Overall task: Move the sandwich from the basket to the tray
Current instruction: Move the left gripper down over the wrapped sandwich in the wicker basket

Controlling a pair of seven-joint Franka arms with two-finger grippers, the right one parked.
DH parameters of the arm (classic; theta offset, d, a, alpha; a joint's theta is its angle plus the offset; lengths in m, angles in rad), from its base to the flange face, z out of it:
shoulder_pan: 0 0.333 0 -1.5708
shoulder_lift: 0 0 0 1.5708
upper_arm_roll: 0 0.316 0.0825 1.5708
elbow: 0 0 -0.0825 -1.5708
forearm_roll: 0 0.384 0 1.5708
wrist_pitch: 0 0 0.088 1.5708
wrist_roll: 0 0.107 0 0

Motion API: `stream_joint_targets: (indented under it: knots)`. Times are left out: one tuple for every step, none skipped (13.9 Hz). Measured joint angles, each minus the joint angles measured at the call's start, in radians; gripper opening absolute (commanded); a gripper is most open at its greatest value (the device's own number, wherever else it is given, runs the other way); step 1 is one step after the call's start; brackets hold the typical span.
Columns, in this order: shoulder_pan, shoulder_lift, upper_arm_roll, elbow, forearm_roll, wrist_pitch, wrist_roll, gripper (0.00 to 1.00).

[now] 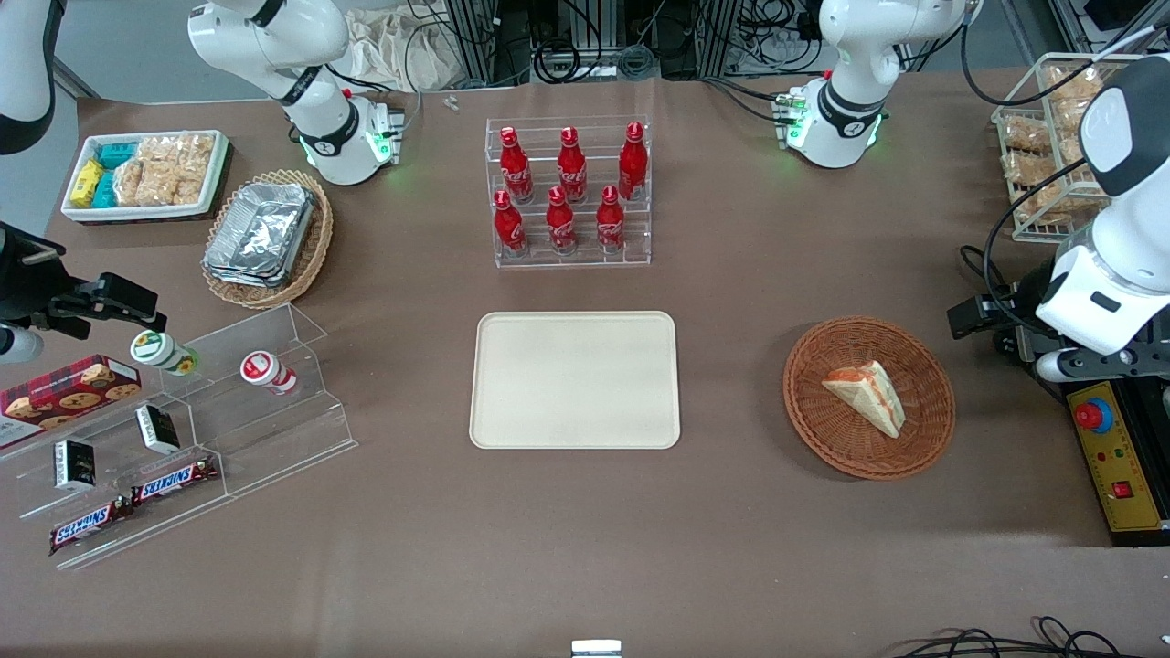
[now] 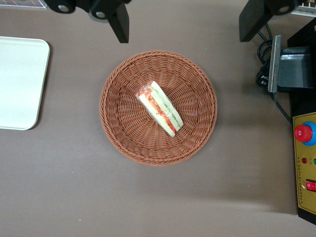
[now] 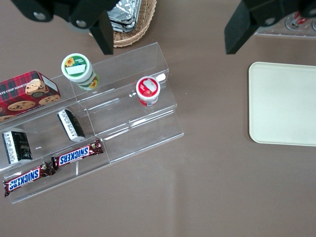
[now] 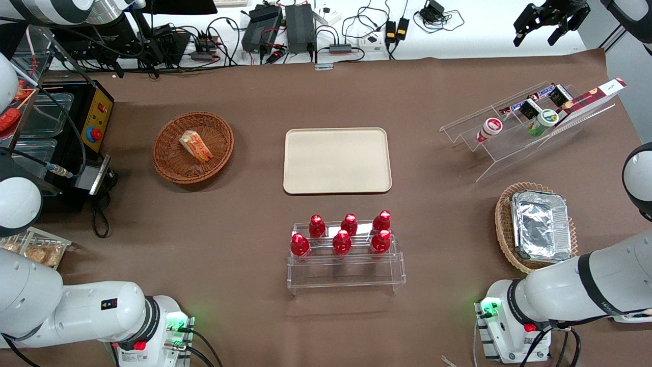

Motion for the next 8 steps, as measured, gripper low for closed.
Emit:
stream_joint_targets:
  knots:
    - [-0.001,0.001,0.000,0.000,0.000,0.000,0.000,1.00]
    - [-0.002,0.002,0.000,0.000,0.000,0.000,0.000,1.00]
    - [-0.002,0.003,0.000,0.000,0.000,0.000,-0.001,1.00]
    - [-0.002,0.005,0.000,0.001,0.000,0.000,-0.006,1.00]
    - [-0.002,0.009,0.000,0.001,0.000,-0.001,-0.029,1.00]
    - [-0.002,0.018,0.000,0.001,0.000,0.000,-0.065,1.00]
    - [-0.002,0.030,0.000,0.000,0.000,0.004,-0.102,1.00]
    - [-0.002,0.044,0.000,-0.003,0.000,0.018,-0.136,1.00]
